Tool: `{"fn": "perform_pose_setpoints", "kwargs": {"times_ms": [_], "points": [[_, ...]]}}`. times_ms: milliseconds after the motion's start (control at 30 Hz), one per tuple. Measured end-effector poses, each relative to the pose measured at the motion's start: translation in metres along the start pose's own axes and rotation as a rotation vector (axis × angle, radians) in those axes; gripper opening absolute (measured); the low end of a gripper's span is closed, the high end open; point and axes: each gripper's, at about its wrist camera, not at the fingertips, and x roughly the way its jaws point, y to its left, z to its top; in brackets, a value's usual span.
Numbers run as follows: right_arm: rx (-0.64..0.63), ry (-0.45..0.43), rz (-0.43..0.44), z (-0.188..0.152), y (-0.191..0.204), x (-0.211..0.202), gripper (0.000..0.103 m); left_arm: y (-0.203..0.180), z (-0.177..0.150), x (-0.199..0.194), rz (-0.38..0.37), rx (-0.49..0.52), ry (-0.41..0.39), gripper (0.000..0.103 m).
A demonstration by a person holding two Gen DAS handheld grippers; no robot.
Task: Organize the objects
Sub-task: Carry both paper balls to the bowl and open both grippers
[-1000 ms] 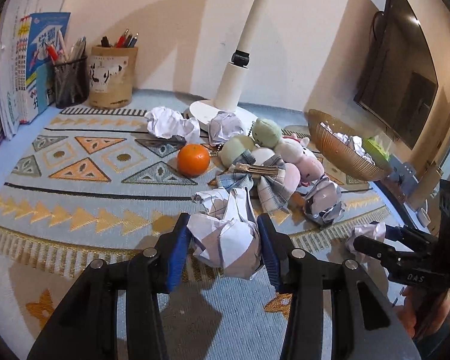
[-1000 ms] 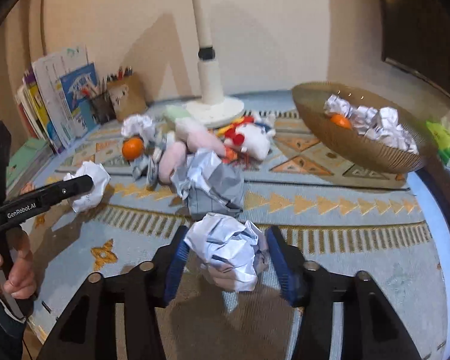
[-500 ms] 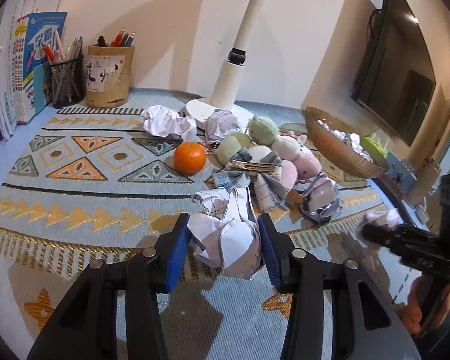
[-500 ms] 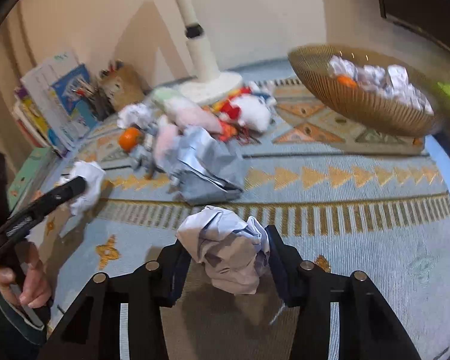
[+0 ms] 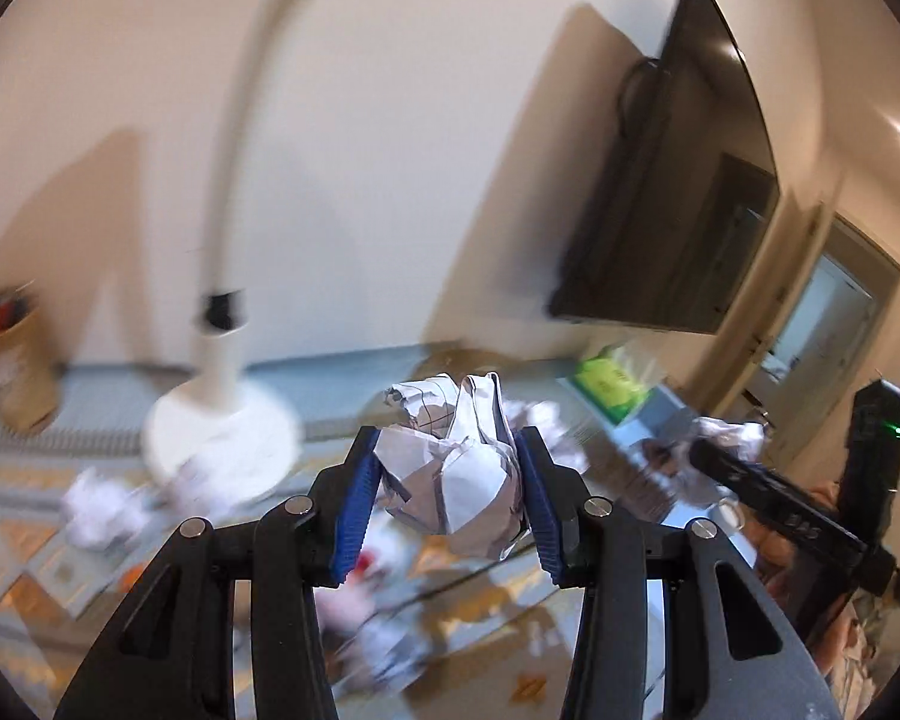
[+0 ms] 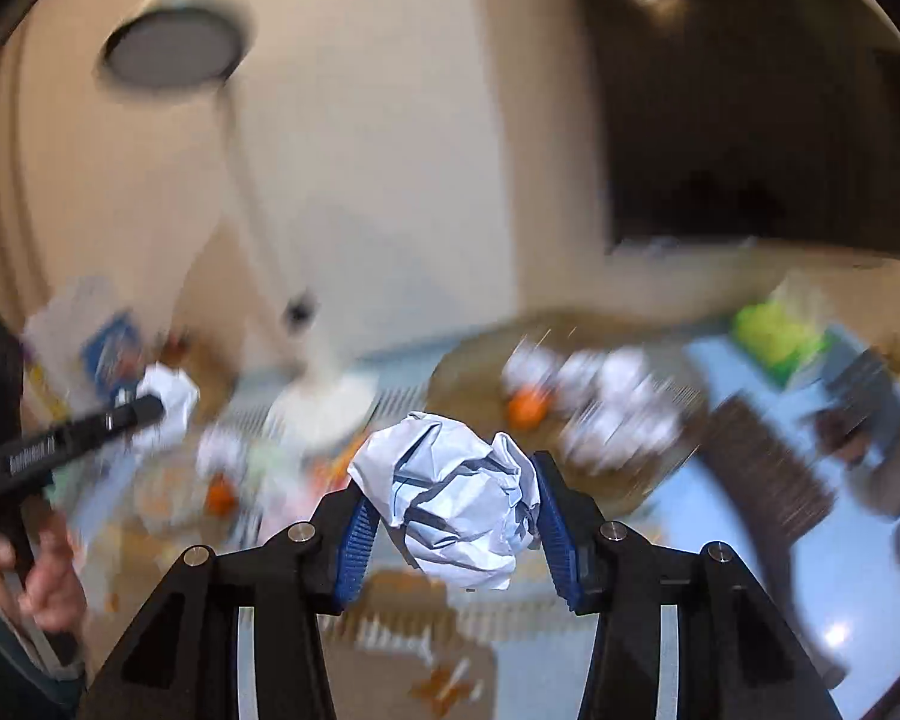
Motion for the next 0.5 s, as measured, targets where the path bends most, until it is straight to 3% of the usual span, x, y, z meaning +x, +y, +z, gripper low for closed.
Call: {"fn": "perform_pose_setpoints", "kwargs": {"times_ms": [100,300,367,400,433,500], "points": [[0.097,-0.033,-0.041,0.028,-0.029,0.011,0.047,-0.018,0.011,0.040,-0.027,0.005,0.035,0.042],[0.244,0.033,-0.049,0.038,-0.072,0.064,0.047,-0.025,0.015,0.108,-0.017,-0.004,0.074,0.044],[0.277,0.057,-0.032,0.038,-0.080,0.076,0.048,-0.027,0.014,0.124,-0.027,0.000,0.088,0.058],[0.292,0.067,-0.025,0.038,-0.085,0.082,0.052,-0.026,0.013,0.133,-0.024,-0.008,0.097,0.068],[0.300,0.075,-0.023,0.039,-0.088,0.088,0.066,-0.025,0.013,0.139,-0.024,-0.020,0.103,0.083],[0.303,0.089,-0.033,0.040,-0.095,0.097,0.088,-0.019,0.011,0.140,-0.040,-0.045,0.107,0.084]]}}
